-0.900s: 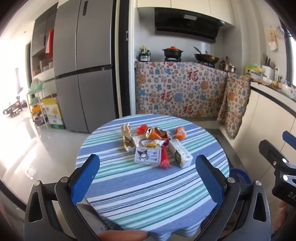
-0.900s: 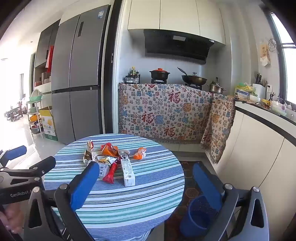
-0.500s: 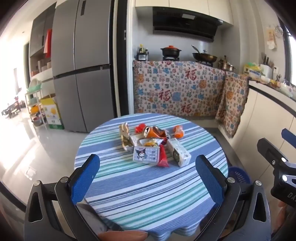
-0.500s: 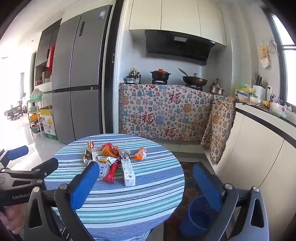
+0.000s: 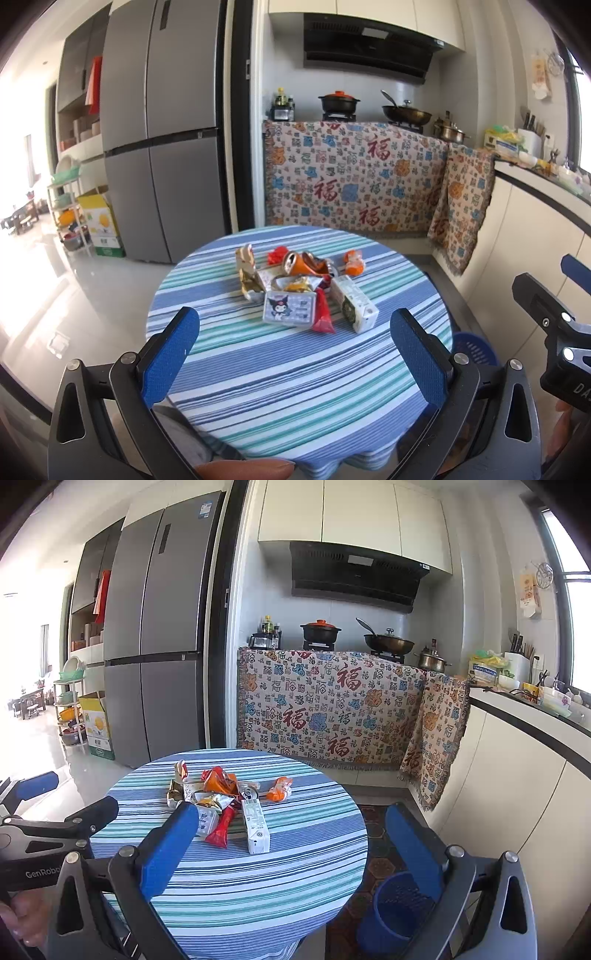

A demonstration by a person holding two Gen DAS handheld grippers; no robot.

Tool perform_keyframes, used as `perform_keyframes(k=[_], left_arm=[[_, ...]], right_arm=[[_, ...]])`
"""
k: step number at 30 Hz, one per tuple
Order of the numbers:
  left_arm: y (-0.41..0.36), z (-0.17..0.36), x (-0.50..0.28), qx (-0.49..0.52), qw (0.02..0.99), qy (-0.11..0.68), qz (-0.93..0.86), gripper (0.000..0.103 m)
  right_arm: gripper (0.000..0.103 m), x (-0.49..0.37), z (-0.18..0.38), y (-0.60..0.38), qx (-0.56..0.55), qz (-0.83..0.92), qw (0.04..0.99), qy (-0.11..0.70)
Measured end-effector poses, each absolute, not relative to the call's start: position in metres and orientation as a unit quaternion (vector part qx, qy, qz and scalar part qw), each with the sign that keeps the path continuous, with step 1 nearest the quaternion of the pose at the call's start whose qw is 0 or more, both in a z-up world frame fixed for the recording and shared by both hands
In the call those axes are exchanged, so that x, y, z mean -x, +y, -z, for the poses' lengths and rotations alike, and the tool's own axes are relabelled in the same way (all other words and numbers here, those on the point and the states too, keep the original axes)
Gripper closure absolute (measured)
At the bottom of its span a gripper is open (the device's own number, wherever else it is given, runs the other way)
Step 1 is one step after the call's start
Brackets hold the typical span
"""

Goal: Collect trash

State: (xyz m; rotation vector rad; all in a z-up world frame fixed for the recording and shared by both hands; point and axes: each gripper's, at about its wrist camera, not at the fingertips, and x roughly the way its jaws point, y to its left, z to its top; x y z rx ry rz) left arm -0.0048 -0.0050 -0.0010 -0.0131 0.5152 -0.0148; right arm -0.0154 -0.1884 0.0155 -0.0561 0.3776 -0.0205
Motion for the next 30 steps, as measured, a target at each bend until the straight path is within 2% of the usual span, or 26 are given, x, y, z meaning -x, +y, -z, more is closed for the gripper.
perform_keyframes(k=[30], left_arm=[[-0.0073, 0.0017, 0.0036, 0.008, 0.966, 0.257, 0.009, 0.0]], right_arm=[[0.0, 0.0178, -0.0134, -0.1858, 0.027, 0.012, 0.982, 0.189]])
